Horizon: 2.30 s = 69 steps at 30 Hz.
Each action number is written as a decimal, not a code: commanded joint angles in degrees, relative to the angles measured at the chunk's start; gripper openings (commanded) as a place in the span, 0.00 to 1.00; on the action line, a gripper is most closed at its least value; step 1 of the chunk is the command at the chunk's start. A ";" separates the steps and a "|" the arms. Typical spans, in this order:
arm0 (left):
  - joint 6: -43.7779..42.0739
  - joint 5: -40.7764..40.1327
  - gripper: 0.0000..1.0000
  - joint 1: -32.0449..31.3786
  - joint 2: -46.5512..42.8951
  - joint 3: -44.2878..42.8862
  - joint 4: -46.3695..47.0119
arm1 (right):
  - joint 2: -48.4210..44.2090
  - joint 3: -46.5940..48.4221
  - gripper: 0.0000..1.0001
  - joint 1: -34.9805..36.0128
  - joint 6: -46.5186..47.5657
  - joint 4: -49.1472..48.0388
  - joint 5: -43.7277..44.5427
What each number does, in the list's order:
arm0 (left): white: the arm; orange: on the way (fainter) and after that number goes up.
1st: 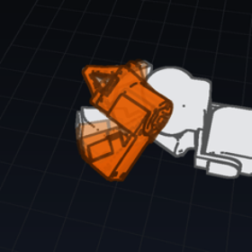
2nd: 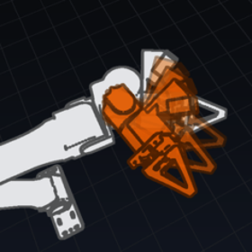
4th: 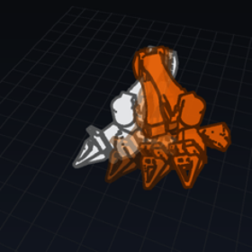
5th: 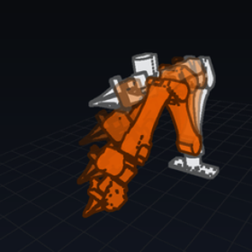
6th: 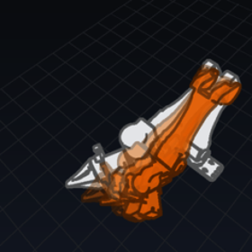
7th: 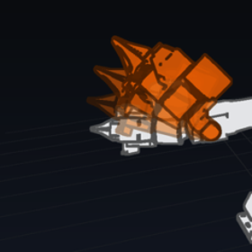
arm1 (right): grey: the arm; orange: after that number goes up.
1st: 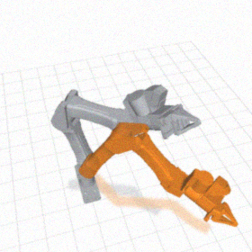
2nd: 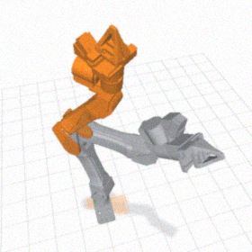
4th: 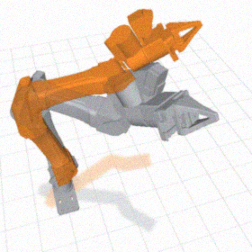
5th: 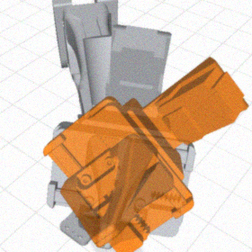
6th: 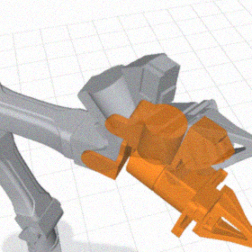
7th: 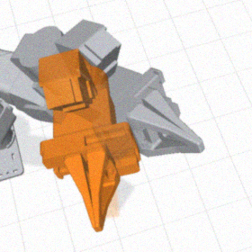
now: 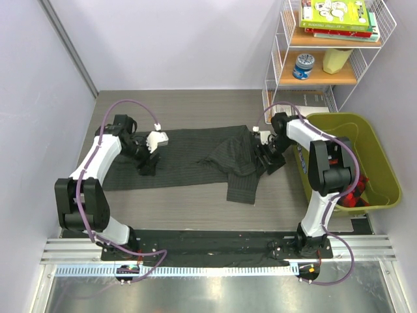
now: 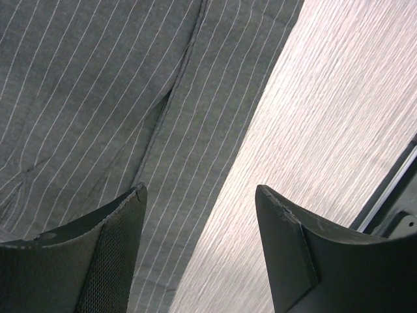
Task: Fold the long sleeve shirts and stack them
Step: Fold the shirt
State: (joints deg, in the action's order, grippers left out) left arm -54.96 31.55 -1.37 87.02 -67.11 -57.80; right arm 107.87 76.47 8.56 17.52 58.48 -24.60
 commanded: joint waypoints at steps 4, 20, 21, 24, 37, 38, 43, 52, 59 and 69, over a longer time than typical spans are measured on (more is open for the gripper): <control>2.58 1.41 0.69 -0.57 -3.61 -0.13 0.85 | 1.81 -1.93 0.57 -0.03 -3.89 -5.04 -4.13; 4.50 6.07 0.65 -1.01 -5.64 -1.26 1.90 | -10.84 2.35 0.01 3.56 -7.67 -4.69 -12.32; 5.21 6.24 0.65 -1.01 -5.64 -1.53 2.16 | -10.84 4.55 0.01 5.14 -7.33 -4.43 -11.71; 6.53 6.24 0.65 -0.92 -4.76 -2.67 2.34 | -6.64 13.25 0.01 11.56 -6.80 -4.42 -9.68; 9.17 7.73 0.66 -0.92 -8.80 3.29 5.59 | -17.42 -8.39 0.52 0.85 -15.39 -8.78 -5.55; 9.17 7.82 0.66 -1.01 -8.89 3.65 5.94 | -18.31 -10.35 0.52 0.76 -19.06 -10.73 -5.29; 9.96 8.00 0.66 -1.01 -8.01 3.39 6.38 | -18.93 -22.22 0.52 0.58 -31.48 -24.96 -2.39; 9.69 6.95 0.66 -1.01 -9.77 5.15 6.91 | -15.60 -30.93 0.52 0.93 -38.52 -38.69 -1.32; 11.10 7.64 0.67 -1.01 -10.30 4.18 8.31 | -13.48 -30.94 0.15 5.50 -40.02 -43.01 -4.76; 13.29 12.30 0.66 -5.21 -13.10 -0.39 6.73 | -24.82 -6.81 0.01 12.67 -35.55 -23.96 -1.87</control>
State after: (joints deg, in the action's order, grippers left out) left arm -43.40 39.62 -3.22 77.78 -64.47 -51.53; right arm 90.15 57.58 14.74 -20.82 29.82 -27.99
